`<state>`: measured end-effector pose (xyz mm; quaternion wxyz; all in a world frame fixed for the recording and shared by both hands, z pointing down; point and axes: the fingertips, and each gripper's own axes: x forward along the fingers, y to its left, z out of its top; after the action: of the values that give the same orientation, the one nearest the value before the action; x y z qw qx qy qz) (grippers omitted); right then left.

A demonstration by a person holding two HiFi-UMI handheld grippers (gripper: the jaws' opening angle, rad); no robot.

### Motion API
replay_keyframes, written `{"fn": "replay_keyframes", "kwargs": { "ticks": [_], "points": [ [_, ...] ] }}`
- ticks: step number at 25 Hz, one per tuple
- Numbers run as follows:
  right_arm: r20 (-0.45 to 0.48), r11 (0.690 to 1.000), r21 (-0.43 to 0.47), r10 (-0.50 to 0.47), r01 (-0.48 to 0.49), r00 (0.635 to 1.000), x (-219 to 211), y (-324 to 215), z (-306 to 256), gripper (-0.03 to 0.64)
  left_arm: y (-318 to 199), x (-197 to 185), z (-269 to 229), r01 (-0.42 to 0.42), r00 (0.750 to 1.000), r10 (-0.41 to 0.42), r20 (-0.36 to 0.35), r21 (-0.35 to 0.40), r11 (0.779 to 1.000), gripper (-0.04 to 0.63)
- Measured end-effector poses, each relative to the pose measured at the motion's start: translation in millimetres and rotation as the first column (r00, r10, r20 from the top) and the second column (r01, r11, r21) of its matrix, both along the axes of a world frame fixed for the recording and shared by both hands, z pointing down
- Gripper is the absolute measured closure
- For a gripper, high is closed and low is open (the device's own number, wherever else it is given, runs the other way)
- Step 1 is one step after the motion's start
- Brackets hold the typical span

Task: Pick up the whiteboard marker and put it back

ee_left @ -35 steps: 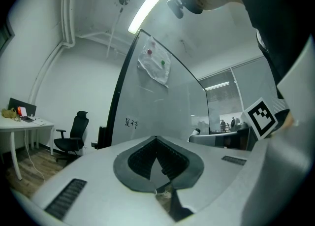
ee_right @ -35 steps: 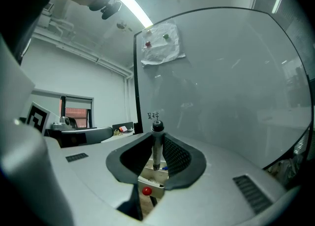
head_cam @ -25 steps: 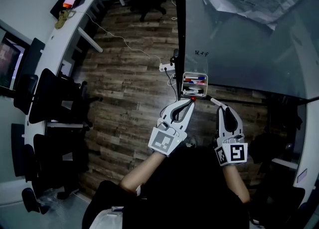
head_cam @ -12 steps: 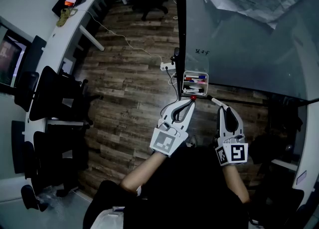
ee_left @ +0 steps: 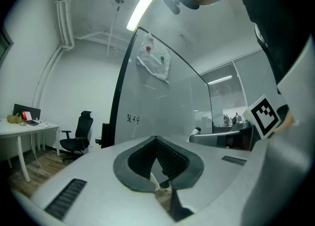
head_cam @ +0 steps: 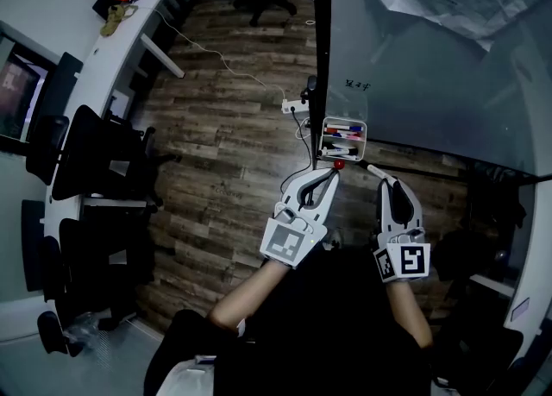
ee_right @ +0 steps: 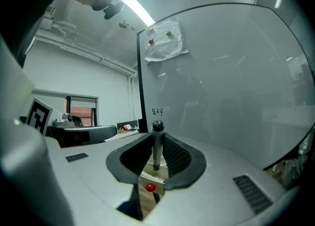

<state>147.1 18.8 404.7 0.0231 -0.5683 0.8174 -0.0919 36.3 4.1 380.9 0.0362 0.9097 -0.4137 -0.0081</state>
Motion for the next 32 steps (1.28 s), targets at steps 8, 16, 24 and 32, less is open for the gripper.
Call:
{"fn": "replay_keyframes", "kwargs": {
  "ticks": [8,16,24,32],
  "points": [
    [-0.01,1.0,-0.025,-0.004,0.004,1.0,-7.7,-7.3,9.6,0.538,-10.9,-8.7,1.1,0.009,1.0,-0.009,-0.011,-0.003,1.0,0.588],
    [-0.018,0.999,-0.049,0.011,-0.012,1.0,-12.5,-16.0,18.3,0.538,-15.6,-12.0,2.1,-0.01,1.0,0.009,-0.03,-0.028,1.0,0.588],
    [-0.036,0.995,-0.09,0.027,-0.031,0.999,-14.9,-24.6,38.5,0.538,-15.3,-12.9,5.7,-0.037,0.998,0.034,-0.058,-0.063,0.997,0.588],
    [-0.052,0.991,-0.12,0.053,-0.059,0.997,-12.9,-31.7,55.5,0.538,-20.1,-21.2,17.7,-0.037,0.997,0.03,-0.069,-0.101,0.994,0.588]
  ]
}}
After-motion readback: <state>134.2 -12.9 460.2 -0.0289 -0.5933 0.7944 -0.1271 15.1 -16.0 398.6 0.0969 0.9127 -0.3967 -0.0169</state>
